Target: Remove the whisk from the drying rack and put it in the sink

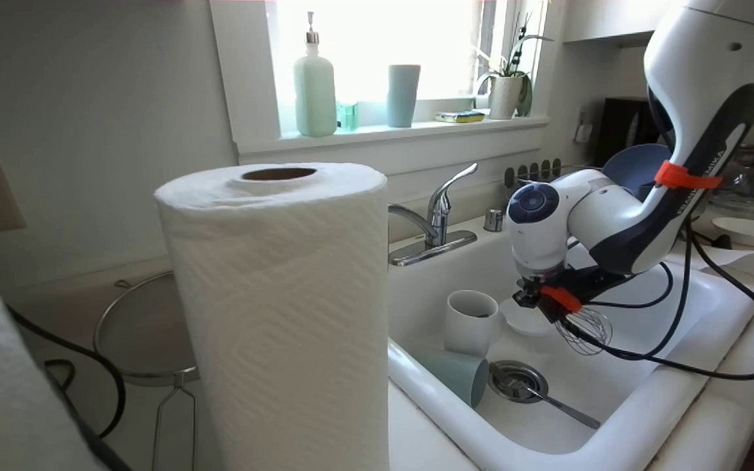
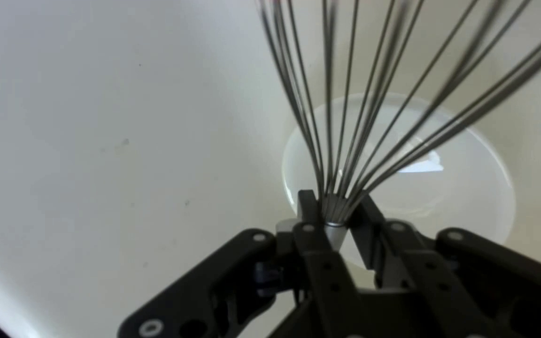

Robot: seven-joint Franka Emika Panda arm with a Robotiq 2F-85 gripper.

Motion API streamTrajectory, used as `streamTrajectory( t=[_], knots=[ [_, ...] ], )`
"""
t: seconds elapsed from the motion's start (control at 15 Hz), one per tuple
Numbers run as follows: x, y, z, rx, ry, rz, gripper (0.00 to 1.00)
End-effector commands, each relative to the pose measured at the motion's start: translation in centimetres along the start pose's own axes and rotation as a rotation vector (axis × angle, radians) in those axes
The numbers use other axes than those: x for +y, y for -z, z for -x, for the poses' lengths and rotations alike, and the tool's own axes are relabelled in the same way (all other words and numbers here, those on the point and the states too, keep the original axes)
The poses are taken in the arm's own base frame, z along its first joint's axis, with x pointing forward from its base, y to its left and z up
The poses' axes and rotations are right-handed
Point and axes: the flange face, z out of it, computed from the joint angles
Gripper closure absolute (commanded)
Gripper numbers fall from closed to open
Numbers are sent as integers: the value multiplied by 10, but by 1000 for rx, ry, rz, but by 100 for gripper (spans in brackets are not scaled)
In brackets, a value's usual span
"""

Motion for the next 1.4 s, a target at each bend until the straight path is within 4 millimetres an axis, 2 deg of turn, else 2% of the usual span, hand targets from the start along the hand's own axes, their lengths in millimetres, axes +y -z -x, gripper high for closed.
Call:
streamTrajectory(
  t=[0.0,0.53,0.6,0.67,0.8,1.0,1.2,1.27,1.33],
  knots=[
    [-15,-10,4,57,21,-6,94],
    [-32,-31,16,102,84,10,94],
    [-32,-32,16,107,91,15,84],
    [-31,-34,16,113,96,20,53],
    [-31,-35,16,113,99,26,46],
    [-29,-34,15,111,98,24,25],
    [-25,-24,6,95,71,-2,5],
    [-23,-20,1,92,58,-12,0],
    [-21,-13,-7,90,41,-24,0]
  ],
)
